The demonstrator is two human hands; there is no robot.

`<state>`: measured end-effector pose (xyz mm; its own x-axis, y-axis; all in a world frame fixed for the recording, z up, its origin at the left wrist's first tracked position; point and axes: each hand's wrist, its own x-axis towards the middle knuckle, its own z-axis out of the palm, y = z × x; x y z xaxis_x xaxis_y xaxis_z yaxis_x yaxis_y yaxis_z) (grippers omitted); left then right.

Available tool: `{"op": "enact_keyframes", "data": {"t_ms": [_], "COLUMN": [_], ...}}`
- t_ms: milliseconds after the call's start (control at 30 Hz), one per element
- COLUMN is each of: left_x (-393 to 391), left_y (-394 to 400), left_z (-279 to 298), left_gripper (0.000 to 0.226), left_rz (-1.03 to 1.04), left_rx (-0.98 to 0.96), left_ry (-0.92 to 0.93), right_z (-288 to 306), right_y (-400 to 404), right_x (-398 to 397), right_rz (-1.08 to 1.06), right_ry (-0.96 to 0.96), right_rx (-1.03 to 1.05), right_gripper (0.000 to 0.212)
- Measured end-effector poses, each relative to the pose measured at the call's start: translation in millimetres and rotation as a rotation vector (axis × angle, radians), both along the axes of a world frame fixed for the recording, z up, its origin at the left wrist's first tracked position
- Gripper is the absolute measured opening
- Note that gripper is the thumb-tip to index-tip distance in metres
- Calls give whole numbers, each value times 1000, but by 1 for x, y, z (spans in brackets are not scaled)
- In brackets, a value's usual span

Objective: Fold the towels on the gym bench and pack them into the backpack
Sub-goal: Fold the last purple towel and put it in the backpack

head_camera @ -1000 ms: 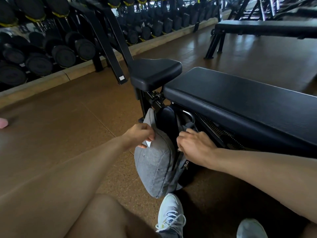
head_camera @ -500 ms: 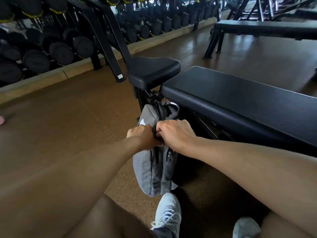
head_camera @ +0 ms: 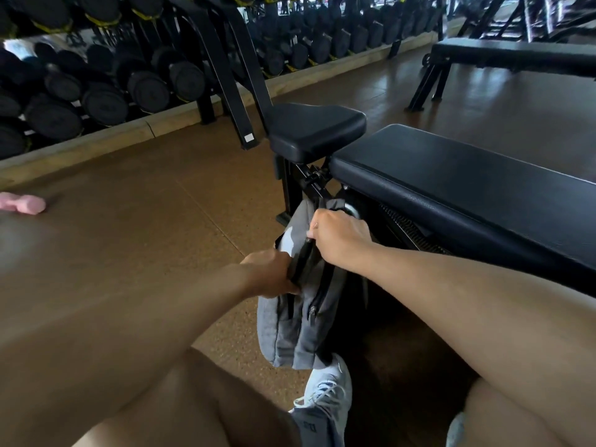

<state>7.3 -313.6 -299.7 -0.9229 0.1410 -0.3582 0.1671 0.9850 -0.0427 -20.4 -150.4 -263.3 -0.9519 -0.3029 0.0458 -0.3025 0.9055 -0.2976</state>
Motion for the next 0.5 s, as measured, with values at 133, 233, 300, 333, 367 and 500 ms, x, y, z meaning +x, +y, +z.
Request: {"op": "enact_keyframes", "data": {"t_ms": [133, 233, 300, 333, 367, 500], "left_x": [21, 23, 18, 15, 12, 2], "left_y": [0, -9, -19, -22, -26, -27], "left_z": [6, 17, 22, 22, 19, 8], "left_gripper": [63, 73, 89, 97, 101, 78], "left_rz": [-202, -136, 9, 61, 100, 105], "left_rx": [-177, -223, -75, 6, 61, 188], "left_ry": [-152, -352, -385, -315, -223, -127], "right_z": [-9, -10, -4, 0, 2, 1], "right_y": [5, 1, -5, -7, -9, -12], "right_x": [-12, -3, 7, 12, 17, 23], "right_rz": [-31, 107, 178, 200, 213, 204], "right_ry": [-173, -231, -135, -91, -71, -48], "right_rx": [150, 93, 32, -2, -28, -45], "right_gripper": [28, 19, 12, 15, 18, 15]}}
